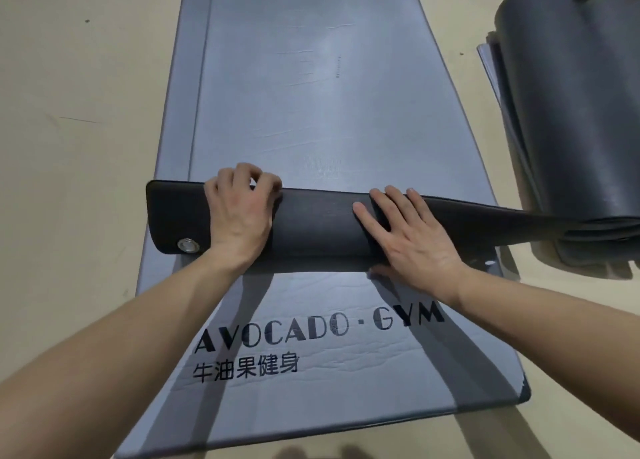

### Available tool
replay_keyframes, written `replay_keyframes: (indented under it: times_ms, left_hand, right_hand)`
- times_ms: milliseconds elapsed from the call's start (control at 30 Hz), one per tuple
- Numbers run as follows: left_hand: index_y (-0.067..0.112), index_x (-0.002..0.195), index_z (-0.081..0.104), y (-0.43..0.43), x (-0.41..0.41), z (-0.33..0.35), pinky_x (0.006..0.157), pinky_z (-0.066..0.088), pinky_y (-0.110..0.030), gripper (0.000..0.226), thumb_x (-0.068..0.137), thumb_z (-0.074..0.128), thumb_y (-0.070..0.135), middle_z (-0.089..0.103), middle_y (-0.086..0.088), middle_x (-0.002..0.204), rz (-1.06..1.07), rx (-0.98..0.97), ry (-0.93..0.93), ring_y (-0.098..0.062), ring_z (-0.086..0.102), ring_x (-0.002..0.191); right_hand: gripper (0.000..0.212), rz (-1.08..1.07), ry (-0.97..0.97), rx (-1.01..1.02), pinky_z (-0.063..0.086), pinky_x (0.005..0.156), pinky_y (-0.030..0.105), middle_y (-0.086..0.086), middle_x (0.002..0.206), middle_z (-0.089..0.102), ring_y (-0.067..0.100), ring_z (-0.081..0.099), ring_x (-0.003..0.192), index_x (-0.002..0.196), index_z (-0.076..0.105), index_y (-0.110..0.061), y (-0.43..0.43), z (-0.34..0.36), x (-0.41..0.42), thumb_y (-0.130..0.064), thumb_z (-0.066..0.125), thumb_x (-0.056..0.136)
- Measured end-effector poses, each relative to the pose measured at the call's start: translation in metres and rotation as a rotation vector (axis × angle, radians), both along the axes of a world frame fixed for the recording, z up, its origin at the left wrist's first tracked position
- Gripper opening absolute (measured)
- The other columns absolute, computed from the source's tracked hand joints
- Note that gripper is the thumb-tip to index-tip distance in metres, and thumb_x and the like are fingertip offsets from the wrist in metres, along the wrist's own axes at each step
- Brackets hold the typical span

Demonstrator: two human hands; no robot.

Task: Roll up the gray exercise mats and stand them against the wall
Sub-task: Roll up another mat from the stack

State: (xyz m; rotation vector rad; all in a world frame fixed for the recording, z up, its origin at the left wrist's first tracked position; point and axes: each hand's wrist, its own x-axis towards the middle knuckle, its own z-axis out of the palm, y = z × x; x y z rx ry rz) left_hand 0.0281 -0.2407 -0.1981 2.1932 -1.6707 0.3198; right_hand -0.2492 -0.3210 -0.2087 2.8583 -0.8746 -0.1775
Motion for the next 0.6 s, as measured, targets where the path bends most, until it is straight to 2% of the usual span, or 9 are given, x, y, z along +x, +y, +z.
replay_keyframes:
  times_ms: [67, 167, 233, 333, 400, 467, 533, 600]
  left_hand:
    - [0.017, 0.106, 0.07, 0.007, -0.006, -0.008, 0.087, 0.035, -0.048, 0.025, 0.095, 0.066, 0.039, 0.062, -0.01, 0.109, -0.1, 0.048, -0.021, -0.037, 0.054, 0.098]
    - [0.017, 0.132, 0.059, 0.024, -0.005, -0.02, 0.101, 0.034, -0.053, 0.087, 0.078, 0.052, 0.084, 0.055, -0.011, 0.129, -0.221, 0.351, -0.146, -0.035, 0.05, 0.112]
    - [0.016, 0.142, 0.052, 0.029, 0.001, -0.03, 0.105, 0.037, -0.055, 0.11, 0.066, 0.048, 0.095, 0.053, -0.011, 0.134, -0.281, 0.528, -0.214, -0.036, 0.051, 0.114]
    - [0.022, 0.145, 0.051, 0.024, 0.006, -0.039, 0.102, 0.044, -0.046, 0.1, 0.073, 0.049, 0.092, 0.06, -0.003, 0.132, -0.325, 0.593, -0.191, -0.03, 0.059, 0.11]
    - [0.026, 0.145, 0.053, 0.02, 0.006, -0.037, 0.1, 0.047, -0.041, 0.093, 0.076, 0.05, 0.088, 0.063, 0.002, 0.132, -0.332, 0.587, -0.142, -0.027, 0.063, 0.107]
    - [0.032, 0.147, 0.05, 0.018, 0.006, -0.03, 0.096, 0.048, -0.039, 0.09, 0.076, 0.051, 0.089, 0.062, 0.007, 0.136, -0.324, 0.614, -0.083, -0.024, 0.064, 0.108]
    - [0.038, 0.15, 0.041, 0.017, 0.008, -0.026, 0.09, 0.051, -0.037, 0.089, 0.078, 0.049, 0.09, 0.056, 0.012, 0.141, -0.294, 0.666, -0.018, -0.021, 0.063, 0.112]
    - [0.041, 0.151, 0.037, 0.019, 0.009, -0.024, 0.083, 0.053, -0.035, 0.087, 0.079, 0.046, 0.09, 0.055, 0.014, 0.14, -0.28, 0.662, -0.015, -0.019, 0.064, 0.111]
  right_hand:
    - [0.122, 0.007, 0.008, 0.12, 0.017, 0.125, 0.05, 0.018, 0.156, 0.041, 0.038, 0.037, 0.145, 0.159, 0.032, -0.019, -0.015, -0.004, 0.006, -0.077, 0.078, 0.063]
    - [0.103, 0.036, -0.041, 0.274, 0.03, 0.118, 0.042, 0.005, 0.148, 0.049, 0.028, 0.048, 0.134, 0.154, 0.039, -0.027, -0.034, -0.009, 0.016, -0.069, 0.078, 0.068]
    - [0.094, 0.056, -0.044, 0.357, 0.032, 0.116, 0.039, 0.0, 0.146, 0.051, 0.024, 0.048, 0.132, 0.153, 0.041, -0.031, -0.041, -0.015, 0.021, -0.067, 0.074, 0.072]
    - [0.09, 0.061, -0.025, 0.393, 0.03, 0.117, 0.039, -0.005, 0.145, 0.055, 0.023, 0.048, 0.133, 0.151, 0.046, -0.032, -0.045, -0.022, 0.02, -0.077, 0.065, 0.075]
    - [0.091, 0.074, 0.003, 0.319, 0.031, 0.116, 0.043, -0.007, 0.144, 0.058, 0.026, 0.05, 0.131, 0.149, 0.049, -0.035, -0.046, -0.02, 0.018, -0.087, 0.053, 0.075]
    - [0.091, 0.071, 0.031, 0.21, 0.034, 0.112, 0.047, -0.002, 0.144, 0.057, 0.032, 0.051, 0.128, 0.146, 0.05, -0.037, -0.043, -0.014, 0.019, -0.092, 0.047, 0.073]
    - [0.094, 0.025, 0.047, 0.094, 0.036, 0.108, 0.052, 0.009, 0.142, 0.052, 0.036, 0.051, 0.123, 0.144, 0.05, -0.032, -0.039, -0.006, 0.015, -0.092, 0.048, 0.071]
    - [0.095, -0.014, 0.038, 0.033, 0.035, 0.109, 0.055, 0.016, 0.137, 0.052, 0.038, 0.052, 0.121, 0.145, 0.05, -0.019, -0.034, -0.006, -0.001, -0.084, 0.057, 0.075]
